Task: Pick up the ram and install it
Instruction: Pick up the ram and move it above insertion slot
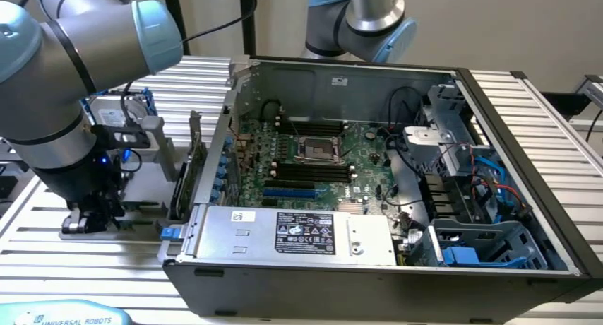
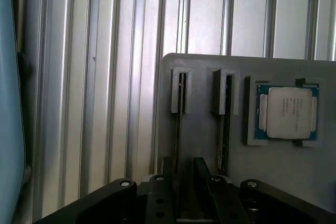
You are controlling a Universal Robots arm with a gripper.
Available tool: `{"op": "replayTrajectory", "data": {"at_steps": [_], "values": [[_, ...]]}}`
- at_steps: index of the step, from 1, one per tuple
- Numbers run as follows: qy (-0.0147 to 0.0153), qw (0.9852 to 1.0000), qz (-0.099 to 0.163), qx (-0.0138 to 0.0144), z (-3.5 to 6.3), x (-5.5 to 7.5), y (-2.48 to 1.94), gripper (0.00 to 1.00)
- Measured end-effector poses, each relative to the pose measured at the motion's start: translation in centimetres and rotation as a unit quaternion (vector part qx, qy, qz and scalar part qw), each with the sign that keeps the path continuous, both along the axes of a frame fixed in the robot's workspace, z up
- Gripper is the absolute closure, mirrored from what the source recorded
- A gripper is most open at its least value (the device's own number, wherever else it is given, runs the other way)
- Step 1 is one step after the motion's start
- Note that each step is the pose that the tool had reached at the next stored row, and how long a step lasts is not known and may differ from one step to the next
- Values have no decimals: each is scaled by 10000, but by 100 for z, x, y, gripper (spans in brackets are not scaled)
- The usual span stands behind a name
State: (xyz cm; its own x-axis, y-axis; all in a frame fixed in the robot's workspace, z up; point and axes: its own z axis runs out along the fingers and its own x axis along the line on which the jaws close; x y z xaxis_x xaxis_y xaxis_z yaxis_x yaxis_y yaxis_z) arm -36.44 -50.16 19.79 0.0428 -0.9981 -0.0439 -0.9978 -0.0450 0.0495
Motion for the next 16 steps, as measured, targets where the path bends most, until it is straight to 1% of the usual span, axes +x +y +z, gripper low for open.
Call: {"op": "replayTrajectory", "data": {"at_steps": [12,16], "values": [[1,10000,0,-3,-24,0,-1,69],[1,10000,0,-18,-28,0,-1,69]]}}
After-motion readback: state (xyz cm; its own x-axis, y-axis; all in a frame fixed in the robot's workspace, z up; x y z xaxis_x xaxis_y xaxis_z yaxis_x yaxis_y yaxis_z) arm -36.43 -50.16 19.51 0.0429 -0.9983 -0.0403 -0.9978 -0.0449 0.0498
